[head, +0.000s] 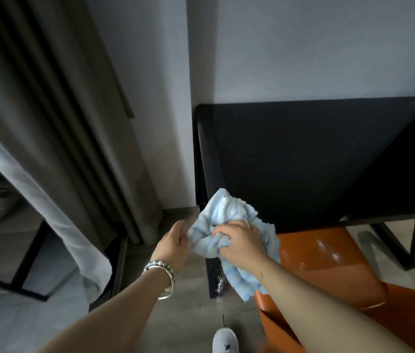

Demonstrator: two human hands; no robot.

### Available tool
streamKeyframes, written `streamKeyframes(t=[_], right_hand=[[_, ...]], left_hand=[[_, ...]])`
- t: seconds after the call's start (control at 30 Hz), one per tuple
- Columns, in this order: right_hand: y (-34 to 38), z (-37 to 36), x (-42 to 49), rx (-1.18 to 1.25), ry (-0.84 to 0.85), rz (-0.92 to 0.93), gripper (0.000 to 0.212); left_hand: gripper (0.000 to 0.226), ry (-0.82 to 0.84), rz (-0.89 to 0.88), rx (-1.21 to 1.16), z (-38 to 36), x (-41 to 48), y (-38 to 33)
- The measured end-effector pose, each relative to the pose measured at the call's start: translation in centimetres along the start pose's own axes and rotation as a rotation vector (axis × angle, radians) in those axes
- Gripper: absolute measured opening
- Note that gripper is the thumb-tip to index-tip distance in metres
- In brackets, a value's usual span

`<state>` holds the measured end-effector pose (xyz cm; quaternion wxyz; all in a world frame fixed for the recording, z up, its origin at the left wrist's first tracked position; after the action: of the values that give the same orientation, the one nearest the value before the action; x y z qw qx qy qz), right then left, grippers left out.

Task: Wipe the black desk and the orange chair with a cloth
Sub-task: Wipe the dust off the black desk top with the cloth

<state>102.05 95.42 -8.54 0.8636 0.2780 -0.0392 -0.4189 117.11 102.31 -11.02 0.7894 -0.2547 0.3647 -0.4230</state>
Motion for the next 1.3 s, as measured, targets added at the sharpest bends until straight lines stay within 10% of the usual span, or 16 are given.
streamKeyframes(t=[0.4, 0.53, 0.8, 0.93, 1.03, 1.13, 1.3], right_hand=[[-1.2, 5.8, -2.2, 0.045, -0.247, -0.111, 0.033], [-6.3, 4.2, -0.5, -0.047, -0.023, -0.295, 0.054], [-3.8, 4.0, -1.2, 0.165, 0.244, 0.058, 0.035], [-9.4, 11.1, -0.9, -0.002, -0.074, -0.104, 0.028], [-13.6, 9.6, -1.2, 0.192, 0.438, -0.226, 0.031], [-14.4, 8.6, -0.5, -0.234, 0.086, -0.383, 0.030], [-10.7, 9.3, 0.6, 0.149, 0.044, -0.303, 0.041]], left_hand=[[0.044, -0.035, -0.093, 0.070, -0.1, -0.5, -2.5], [0.048, 0.002, -0.165, 0.108, -2.1, 0.3, -4.9], [0.047, -0.026, -0.066, 0.034, -4.5, 2.8, -8.0], [0.046, -0.054, -0.102, 0.024, -6.7, 3.8, -11.0], [0.048, -0.016, -0.108, 0.094, -8.2, 4.4, -11.9], [0.048, -0.046, -0.037, 0.160, -9.0, 4.8, -11.8], [0.042, -0.167, 0.032, 0.182, -9.5, 4.9, -11.9]])
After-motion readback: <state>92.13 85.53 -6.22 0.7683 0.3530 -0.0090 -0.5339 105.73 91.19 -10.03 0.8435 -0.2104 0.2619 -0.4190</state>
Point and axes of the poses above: each hand's wrist, its own x-axis towards the middle knuckle, its own z-axis out of the back of the hand, y = z × x, the point moved 5 cm from there along x, towards the middle knuckle, and after that the axes turned 8 degrees about y, right-handed, at the moved point
